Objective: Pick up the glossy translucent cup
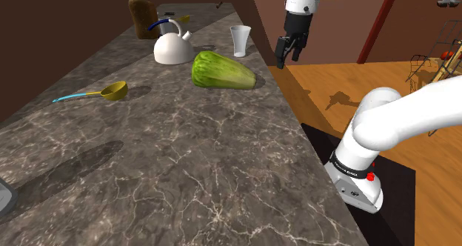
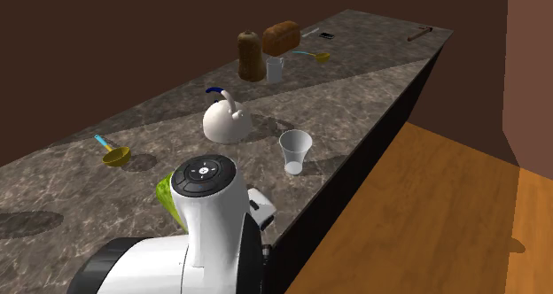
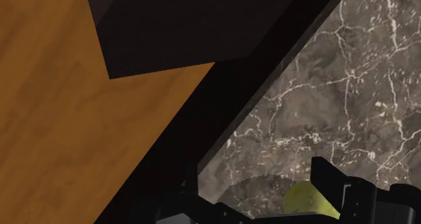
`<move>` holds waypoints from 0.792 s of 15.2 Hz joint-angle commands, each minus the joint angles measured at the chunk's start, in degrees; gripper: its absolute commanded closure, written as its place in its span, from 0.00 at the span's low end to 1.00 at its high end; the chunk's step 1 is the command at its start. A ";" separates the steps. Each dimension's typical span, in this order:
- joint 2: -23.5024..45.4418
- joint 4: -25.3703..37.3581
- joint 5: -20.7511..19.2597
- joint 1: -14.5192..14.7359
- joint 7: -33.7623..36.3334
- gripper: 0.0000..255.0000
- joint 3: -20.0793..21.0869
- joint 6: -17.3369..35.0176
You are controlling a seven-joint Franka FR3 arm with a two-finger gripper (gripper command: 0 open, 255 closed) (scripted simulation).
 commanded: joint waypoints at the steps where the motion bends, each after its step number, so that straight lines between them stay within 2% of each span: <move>1: 0.00 0.00 0.00 0.00 0.00 0.00 0.00 0.00; 12: 24.54 19.57 -7.26 -0.95 -9.22 0.00 -3.54 4.45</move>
